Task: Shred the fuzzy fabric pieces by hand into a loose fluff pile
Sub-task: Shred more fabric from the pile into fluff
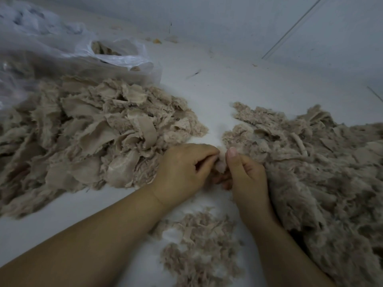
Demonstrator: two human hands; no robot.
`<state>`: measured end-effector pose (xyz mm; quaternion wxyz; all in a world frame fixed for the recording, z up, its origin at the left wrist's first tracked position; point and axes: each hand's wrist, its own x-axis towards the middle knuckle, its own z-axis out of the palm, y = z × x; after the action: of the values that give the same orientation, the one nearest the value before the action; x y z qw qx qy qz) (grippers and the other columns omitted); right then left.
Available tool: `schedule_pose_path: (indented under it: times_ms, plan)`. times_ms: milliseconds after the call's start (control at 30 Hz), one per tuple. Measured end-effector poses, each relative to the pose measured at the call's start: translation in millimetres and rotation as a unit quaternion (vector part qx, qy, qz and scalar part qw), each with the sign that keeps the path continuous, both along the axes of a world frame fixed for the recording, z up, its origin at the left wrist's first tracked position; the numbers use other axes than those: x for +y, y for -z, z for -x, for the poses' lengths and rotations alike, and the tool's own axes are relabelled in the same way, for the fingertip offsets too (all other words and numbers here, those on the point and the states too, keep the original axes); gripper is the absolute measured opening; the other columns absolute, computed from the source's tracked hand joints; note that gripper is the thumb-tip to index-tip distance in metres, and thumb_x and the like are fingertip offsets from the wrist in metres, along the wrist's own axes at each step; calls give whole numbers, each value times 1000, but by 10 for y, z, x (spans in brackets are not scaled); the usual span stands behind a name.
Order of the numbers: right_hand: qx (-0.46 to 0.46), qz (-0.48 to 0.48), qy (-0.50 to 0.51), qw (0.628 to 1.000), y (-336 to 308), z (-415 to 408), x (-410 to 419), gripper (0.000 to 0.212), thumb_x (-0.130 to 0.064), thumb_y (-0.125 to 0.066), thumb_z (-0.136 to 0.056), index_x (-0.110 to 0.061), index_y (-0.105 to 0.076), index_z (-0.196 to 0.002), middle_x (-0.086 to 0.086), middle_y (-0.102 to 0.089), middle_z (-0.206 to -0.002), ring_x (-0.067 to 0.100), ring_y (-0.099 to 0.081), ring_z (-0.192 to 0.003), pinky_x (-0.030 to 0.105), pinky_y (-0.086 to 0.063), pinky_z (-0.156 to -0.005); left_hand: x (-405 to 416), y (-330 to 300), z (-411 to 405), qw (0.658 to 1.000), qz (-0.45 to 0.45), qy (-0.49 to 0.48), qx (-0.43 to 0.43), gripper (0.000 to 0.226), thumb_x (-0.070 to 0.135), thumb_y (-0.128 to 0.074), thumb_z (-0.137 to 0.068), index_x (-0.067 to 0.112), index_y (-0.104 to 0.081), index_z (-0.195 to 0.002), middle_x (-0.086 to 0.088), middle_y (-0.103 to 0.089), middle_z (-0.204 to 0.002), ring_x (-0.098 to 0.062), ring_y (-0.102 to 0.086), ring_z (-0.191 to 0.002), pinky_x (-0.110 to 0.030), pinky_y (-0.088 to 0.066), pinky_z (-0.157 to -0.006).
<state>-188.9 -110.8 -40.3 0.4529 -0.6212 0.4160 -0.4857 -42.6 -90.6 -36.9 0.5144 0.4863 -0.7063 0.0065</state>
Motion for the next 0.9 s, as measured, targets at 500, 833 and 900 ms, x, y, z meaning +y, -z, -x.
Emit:
schedule_pose_path:
  times_ms: [500,833,900]
  plan:
    - [-112,-28,-51,992,-23,0,10,8,-5,-64,-91,-9,-66,-97,3,-71,-78,11,-67,-69,20,-53,-60,-48,-60,-20,891,-269,98,353,15,19,-71,-86,9,-65,-95,-12,-64,-68,-16,-56,-46,-23,-40,-38]
    - [-148,-75,-68,984,-46,-17,-2,46,-17,-68,-87,-5,-53,-129,27,-69,-92,36,-67,-71,50,-57,-70,-81,-45,-31,810,-271,252,454,9,11,-58,-86,7,-65,-90,-16,-60,-57,-22,-53,-37,-23,-44,-38]
    - [-153,-68,-22,986,-51,-6,-29,45,-14,-70,-79,-8,-58,-122,19,-73,-95,33,-70,-81,45,-59,-77,-85,-40,-43,807,-295,235,454,10,8,-52,-94,5,-60,-90,-17,-57,-55,-22,-51,-35,-23,-42,-37]
